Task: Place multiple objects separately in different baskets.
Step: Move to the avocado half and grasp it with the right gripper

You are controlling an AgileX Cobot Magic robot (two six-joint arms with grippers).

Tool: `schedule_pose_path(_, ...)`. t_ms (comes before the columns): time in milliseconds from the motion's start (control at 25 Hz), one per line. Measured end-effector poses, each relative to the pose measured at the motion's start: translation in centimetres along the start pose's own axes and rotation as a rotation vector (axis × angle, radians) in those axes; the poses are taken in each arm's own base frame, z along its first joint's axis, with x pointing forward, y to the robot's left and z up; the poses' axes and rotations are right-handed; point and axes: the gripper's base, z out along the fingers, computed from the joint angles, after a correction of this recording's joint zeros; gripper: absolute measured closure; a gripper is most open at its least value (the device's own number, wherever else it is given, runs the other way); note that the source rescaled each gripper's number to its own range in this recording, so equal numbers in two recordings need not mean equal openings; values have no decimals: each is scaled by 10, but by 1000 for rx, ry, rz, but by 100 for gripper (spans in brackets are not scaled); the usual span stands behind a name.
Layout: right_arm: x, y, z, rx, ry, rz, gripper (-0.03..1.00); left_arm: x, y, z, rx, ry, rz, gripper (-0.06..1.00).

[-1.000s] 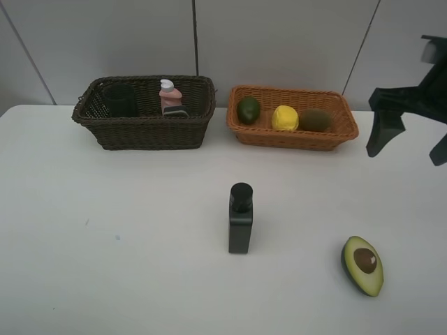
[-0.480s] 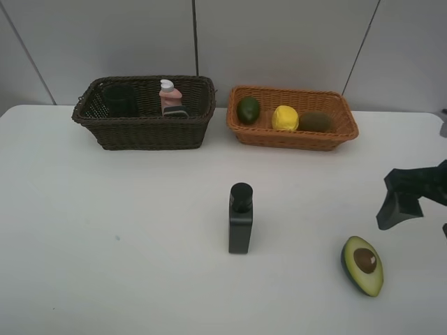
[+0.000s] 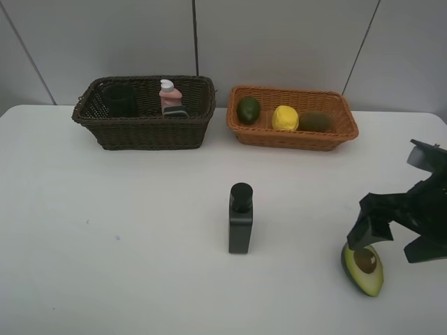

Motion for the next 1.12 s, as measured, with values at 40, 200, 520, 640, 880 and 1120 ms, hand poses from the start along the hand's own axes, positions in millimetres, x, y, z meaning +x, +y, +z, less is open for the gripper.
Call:
schedule_pose_path(40, 1, -2, 2, 11, 1, 10, -3, 0, 0, 0, 0, 0, 0, -5)
schedule_pose_path(200, 6, -6, 9, 29, -2, 39, -3, 0, 0, 0, 0, 0, 0, -5)
schedule_pose_path(520, 0, -7, 18, 34, -20, 62, -3, 0, 0, 0, 0, 0, 0, -5)
schedule_pose_path(640, -3, -8, 26, 48, 7, 66, -3, 0, 0, 0, 0, 0, 0, -5)
schedule_pose_path(880, -9, -12, 45, 73, 50, 77, -3, 0, 0, 0, 0, 0, 0, -5)
schedule_pose_path(1120, -10, -12, 48, 70, 51, 85, -3, 0, 0, 0, 0, 0, 0, -5)
